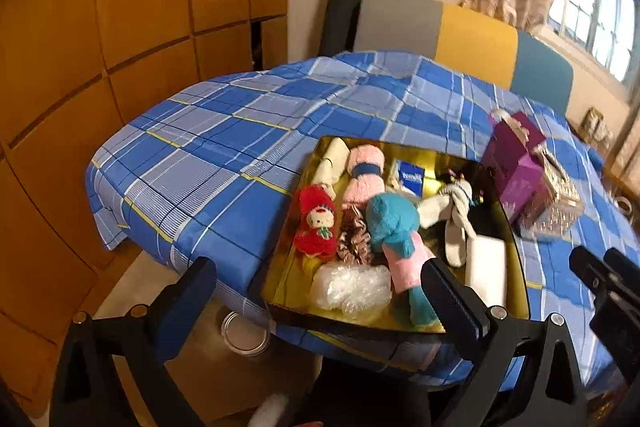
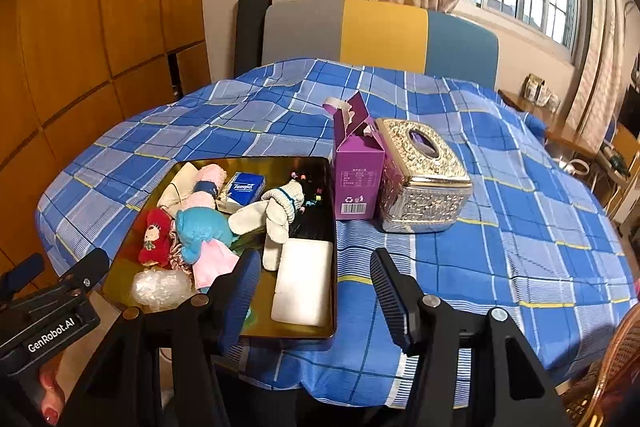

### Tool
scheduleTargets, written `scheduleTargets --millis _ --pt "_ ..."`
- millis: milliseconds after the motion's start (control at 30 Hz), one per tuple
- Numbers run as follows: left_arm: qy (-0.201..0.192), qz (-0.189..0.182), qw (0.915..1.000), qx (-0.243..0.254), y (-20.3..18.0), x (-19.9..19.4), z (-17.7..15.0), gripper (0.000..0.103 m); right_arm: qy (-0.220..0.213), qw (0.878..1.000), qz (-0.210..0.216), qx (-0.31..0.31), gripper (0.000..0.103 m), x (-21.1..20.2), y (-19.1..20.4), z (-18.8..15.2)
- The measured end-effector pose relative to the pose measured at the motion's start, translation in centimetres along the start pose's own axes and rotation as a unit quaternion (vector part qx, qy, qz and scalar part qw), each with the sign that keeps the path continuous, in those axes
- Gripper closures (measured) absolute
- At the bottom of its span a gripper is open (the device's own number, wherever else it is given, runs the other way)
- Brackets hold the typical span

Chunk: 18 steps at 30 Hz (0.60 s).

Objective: Organize soft objects

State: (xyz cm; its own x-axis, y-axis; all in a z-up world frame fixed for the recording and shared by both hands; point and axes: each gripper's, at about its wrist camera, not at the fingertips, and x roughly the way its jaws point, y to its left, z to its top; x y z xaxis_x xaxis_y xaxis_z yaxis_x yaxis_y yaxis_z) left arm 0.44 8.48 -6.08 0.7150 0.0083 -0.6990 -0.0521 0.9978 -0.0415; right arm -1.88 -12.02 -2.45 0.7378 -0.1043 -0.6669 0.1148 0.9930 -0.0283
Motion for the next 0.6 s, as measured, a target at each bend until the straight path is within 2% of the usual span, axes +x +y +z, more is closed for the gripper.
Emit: scheduleTargets --millis 200,300,600 --pt "0.017 -0.018 0.9994 0.026 -1.1 0.1 -0.5 0.0 0.038 0.999 0.007 0.029 0.045 0.6 -0.8 -0.1" --pt "0.018 -0.021 0.999 0.035 -1.4 0.0 -0.6 0.0 0.042 0.999 -0.007 0.029 0.045 0.8 -0.8 -0.2" --pt "0.008 -0.025 0.9993 0.027 -1.3 -0.8 -0.7 0.0 0.045 0.998 -0.007 0.032 0.045 0.7 -0.8 -0.2"
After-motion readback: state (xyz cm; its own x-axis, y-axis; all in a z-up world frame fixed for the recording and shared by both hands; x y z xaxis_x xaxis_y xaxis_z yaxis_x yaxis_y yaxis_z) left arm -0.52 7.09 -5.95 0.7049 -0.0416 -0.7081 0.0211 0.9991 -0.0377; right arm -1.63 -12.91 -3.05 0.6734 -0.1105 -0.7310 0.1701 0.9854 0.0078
